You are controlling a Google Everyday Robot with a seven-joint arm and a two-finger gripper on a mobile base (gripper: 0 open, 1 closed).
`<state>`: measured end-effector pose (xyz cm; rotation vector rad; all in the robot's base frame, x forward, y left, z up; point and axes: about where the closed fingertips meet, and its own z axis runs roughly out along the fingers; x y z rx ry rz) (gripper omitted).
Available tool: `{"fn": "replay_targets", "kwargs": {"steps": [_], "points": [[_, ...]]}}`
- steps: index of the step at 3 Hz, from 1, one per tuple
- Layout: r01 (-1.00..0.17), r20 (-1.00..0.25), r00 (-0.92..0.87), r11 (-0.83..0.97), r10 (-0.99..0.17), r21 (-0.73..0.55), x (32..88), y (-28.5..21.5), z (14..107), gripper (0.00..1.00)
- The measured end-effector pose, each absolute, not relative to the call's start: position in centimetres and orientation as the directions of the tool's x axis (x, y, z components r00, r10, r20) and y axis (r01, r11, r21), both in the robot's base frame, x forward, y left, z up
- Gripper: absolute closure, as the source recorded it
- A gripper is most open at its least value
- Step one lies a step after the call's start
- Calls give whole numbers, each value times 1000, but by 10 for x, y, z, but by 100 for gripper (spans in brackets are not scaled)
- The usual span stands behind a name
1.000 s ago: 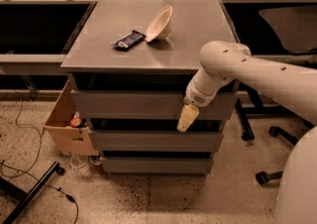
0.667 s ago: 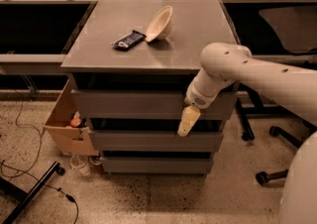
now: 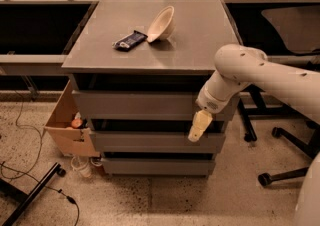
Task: Close top drawer
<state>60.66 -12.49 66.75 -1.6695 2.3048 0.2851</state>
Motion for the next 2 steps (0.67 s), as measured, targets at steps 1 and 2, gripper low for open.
{"fn": "replay_targets", "kwargs": {"steps": [1, 2], "points": [[-953, -331, -301, 295, -894, 71, 585, -140, 664, 0], [-952, -331, -304, 281, -893, 117, 571, -148, 664, 0]]}}
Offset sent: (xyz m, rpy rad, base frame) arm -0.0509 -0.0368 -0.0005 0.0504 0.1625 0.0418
